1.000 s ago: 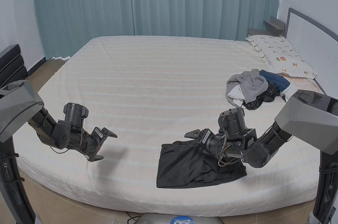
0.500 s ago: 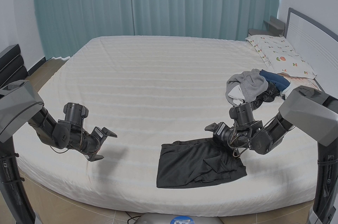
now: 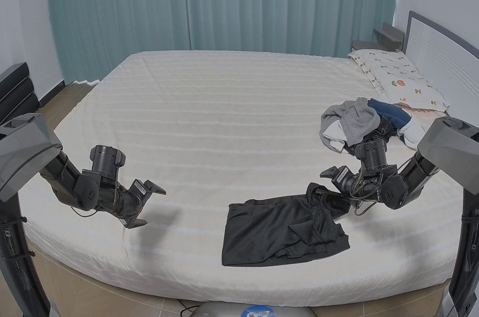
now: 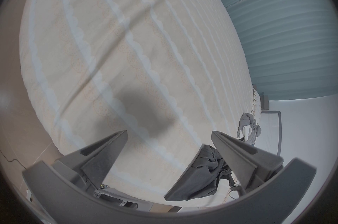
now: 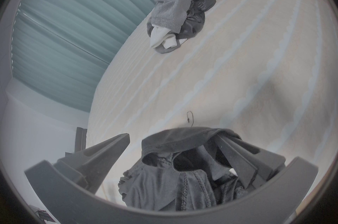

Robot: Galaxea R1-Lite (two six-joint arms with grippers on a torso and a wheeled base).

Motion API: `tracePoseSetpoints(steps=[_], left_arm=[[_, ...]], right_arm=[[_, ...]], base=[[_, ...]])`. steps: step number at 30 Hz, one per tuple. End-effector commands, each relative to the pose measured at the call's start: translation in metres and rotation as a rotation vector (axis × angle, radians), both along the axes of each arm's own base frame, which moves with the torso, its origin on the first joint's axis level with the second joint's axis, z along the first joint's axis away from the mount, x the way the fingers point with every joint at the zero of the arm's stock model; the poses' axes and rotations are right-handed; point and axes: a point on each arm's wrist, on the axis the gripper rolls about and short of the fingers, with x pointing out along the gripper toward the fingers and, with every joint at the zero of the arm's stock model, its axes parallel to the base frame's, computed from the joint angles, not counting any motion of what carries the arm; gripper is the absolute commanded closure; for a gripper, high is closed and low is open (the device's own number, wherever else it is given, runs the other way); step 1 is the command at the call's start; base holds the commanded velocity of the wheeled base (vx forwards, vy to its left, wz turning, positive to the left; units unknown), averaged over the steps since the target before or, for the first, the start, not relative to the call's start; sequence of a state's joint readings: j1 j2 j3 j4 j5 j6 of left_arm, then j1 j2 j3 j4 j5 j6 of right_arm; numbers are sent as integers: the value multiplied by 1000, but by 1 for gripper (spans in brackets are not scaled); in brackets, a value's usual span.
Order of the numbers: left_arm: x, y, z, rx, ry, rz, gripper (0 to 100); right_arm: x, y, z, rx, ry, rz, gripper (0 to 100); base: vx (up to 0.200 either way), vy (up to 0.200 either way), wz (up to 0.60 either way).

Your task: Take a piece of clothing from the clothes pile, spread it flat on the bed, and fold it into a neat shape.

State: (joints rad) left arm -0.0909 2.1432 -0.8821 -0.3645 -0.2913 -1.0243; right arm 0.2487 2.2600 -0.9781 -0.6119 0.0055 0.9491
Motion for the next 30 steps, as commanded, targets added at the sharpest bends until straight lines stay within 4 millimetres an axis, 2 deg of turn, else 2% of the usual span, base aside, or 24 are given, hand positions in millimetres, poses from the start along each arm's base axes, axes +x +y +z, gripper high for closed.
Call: tracePoseSetpoints(steps=[1, 5, 8, 10, 11, 15, 18, 22, 23, 27, 30], left_arm=[[0, 0, 0, 0, 1, 1, 0], [0, 0, 0, 0, 1, 1, 0], [0, 0, 0, 0, -1, 1, 0], [0, 0, 0, 0, -1, 1, 0], [0, 0, 0, 0, 1, 1, 0], [0, 0, 0, 0, 1, 1, 0], [0, 0, 0, 0, 1, 1, 0], [0, 0, 0, 0, 1, 1, 0], [0, 0, 0, 0, 1, 1, 0], [0, 0, 0, 0, 1, 1, 0], [0, 0, 0, 0, -1, 1, 0]], right_arm=[[0, -11, -1, 21, -10, -10, 0], [-6, -9, 5, 35, -37, 8, 0], [-18, 8, 22, 68, -70, 92, 0], [-18, 8, 22, 68, -70, 92, 0], [-23, 21, 35, 76, -102, 127, 0], [-30, 41, 46, 89, -124, 190, 0], [-29, 57, 39, 90, -115, 231, 0], [-9, 69, 4, 76, -70, 235, 0], [-2, 69, -4, 76, -65, 229, 0], [11, 70, -10, 86, -73, 228, 0], [22, 63, -19, 66, -50, 200, 0]], base=[[0, 0, 0], [0, 0, 0], [0, 0, 0], [0, 0, 0], [0, 0, 0], [0, 0, 0], [0, 0, 0], [0, 0, 0], [0, 0, 0], [0, 0, 0], [0, 0, 0]])
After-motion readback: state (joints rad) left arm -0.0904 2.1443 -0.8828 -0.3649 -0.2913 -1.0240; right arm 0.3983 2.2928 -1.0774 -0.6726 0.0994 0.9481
